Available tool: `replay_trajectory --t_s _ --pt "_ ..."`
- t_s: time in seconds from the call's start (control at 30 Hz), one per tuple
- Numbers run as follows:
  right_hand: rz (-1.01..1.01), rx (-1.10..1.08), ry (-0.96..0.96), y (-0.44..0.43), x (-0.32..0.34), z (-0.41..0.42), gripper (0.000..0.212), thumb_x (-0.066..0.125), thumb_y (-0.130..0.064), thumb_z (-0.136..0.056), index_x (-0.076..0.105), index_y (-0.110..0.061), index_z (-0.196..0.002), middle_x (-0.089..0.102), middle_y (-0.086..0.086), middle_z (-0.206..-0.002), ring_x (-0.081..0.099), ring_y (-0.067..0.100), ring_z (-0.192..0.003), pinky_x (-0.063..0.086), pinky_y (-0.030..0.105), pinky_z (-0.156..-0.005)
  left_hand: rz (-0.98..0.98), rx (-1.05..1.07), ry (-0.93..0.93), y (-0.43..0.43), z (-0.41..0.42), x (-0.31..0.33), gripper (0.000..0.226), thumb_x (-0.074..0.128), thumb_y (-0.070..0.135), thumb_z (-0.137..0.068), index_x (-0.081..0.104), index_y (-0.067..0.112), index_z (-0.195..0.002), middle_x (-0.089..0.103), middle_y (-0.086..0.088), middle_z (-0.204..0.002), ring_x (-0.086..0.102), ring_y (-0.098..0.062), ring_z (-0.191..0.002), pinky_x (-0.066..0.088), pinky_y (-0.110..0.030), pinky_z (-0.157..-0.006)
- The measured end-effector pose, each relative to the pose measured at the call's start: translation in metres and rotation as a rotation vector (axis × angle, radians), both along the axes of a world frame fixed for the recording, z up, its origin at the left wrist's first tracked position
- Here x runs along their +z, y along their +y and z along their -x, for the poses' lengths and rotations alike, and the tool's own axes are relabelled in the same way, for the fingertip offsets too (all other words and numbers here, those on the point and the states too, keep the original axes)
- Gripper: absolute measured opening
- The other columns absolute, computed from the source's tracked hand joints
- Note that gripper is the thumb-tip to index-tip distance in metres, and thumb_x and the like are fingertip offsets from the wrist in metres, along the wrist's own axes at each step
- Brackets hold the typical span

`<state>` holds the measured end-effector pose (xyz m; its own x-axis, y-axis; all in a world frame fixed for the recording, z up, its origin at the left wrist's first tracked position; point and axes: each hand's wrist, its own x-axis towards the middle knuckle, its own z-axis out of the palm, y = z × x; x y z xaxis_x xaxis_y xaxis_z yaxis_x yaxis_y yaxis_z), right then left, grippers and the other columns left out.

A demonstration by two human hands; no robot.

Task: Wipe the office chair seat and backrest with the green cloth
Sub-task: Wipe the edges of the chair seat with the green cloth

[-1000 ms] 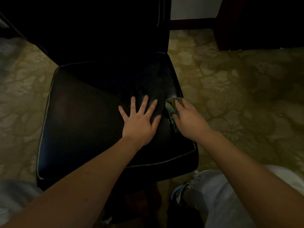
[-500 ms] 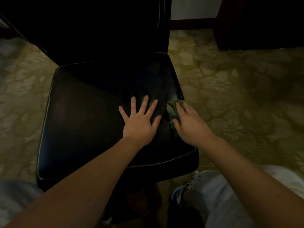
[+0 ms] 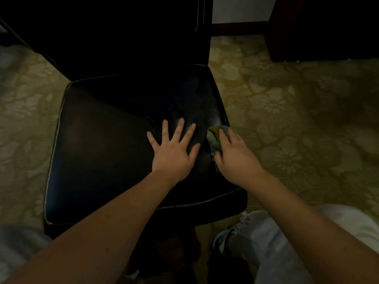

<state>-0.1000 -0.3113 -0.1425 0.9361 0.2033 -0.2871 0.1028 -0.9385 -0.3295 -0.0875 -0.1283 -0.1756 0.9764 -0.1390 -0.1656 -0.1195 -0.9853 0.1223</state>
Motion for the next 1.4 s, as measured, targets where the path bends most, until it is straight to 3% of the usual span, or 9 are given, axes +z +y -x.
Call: replay_trajectory --t_s 0.47,0.67,1.4 --pt "-0.053 -0.034 -0.016 0.001 -0.009 -0.001 0.063 0.034 -0.033 -0.105 0.006 -0.009 -0.157 0.005 0.019 -0.163 0.005 0.031 -0.151 0.006 0.036 -0.122 -0.042 -0.041 0.110 0.000 -0.008 0.013 0.062 0.014 0.060 -0.104 -0.010 0.041 -0.158 -0.015 0.005 -0.169 -0.018 -0.038 -0.153 -0.003 -0.072 -0.115" --pt "-0.090 -0.050 -0.020 -0.002 -0.010 -0.002 0.061 0.034 -0.035 -0.106 0.010 -0.011 -0.157 0.007 0.017 -0.164 0.007 0.030 -0.151 0.008 0.036 -0.123 -0.034 -0.123 0.088 0.019 0.008 0.010 0.069 0.014 0.072 -0.098 -0.011 0.047 -0.157 -0.017 0.008 -0.168 -0.019 -0.027 -0.154 -0.007 -0.070 -0.117" --pt "-0.014 -0.036 -0.022 0.001 -0.002 -0.008 0.058 0.032 -0.030 -0.106 0.012 -0.010 -0.157 0.012 0.017 -0.163 0.013 0.030 -0.150 0.012 0.033 -0.120 -0.054 -0.126 0.063 0.017 0.011 0.005 0.072 0.006 0.075 -0.094 -0.015 0.045 -0.156 -0.017 0.006 -0.169 -0.019 -0.027 -0.154 -0.006 -0.072 -0.116"
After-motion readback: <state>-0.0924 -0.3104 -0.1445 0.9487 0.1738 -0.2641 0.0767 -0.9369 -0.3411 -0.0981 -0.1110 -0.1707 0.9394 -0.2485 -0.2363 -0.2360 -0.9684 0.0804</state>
